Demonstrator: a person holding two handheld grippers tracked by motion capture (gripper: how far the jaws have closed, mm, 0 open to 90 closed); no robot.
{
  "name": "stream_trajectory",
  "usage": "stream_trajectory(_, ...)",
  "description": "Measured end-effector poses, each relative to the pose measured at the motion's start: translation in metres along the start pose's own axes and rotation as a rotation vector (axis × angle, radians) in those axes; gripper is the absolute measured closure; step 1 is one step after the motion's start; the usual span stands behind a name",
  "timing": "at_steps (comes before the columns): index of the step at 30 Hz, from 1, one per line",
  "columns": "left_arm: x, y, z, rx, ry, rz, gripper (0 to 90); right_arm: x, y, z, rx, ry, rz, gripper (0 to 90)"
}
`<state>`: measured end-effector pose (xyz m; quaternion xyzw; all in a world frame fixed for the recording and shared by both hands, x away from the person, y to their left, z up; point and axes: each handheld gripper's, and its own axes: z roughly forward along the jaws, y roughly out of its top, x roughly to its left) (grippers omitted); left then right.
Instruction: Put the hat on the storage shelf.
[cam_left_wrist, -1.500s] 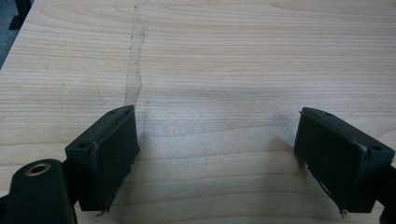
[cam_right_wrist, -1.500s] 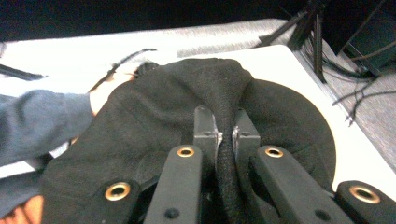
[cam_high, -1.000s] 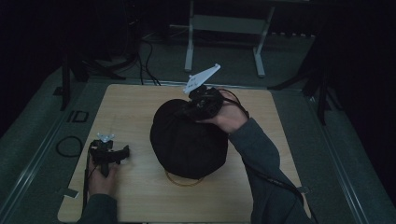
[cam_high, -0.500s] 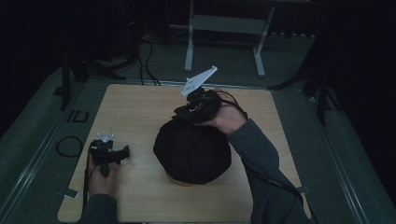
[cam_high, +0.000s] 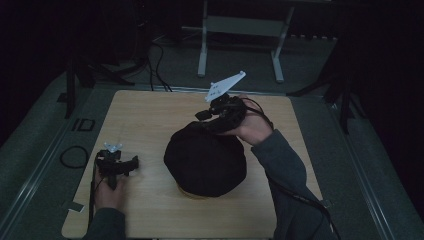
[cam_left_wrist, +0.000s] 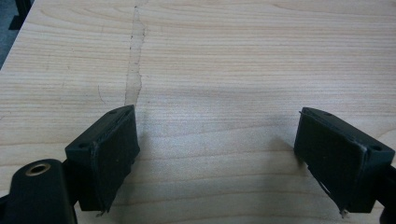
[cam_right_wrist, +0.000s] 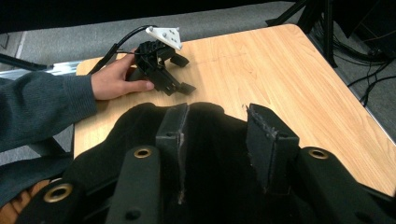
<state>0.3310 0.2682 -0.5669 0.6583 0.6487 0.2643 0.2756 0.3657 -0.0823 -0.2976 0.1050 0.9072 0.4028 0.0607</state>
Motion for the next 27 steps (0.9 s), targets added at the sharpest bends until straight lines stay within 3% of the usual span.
stream_trajectory(8,0.000,0.000,0.000,0.000,0.000,0.000,13.4,-0.005,-0.014,-0.013,-0.021,-0.070,0.058,46.7)
stream_trajectory(27,0.000,0.000,0.000,0.000,0.000,0.000,13.4,-0.021,-0.056,-0.034,0.037,-0.163,0.147,46.0)
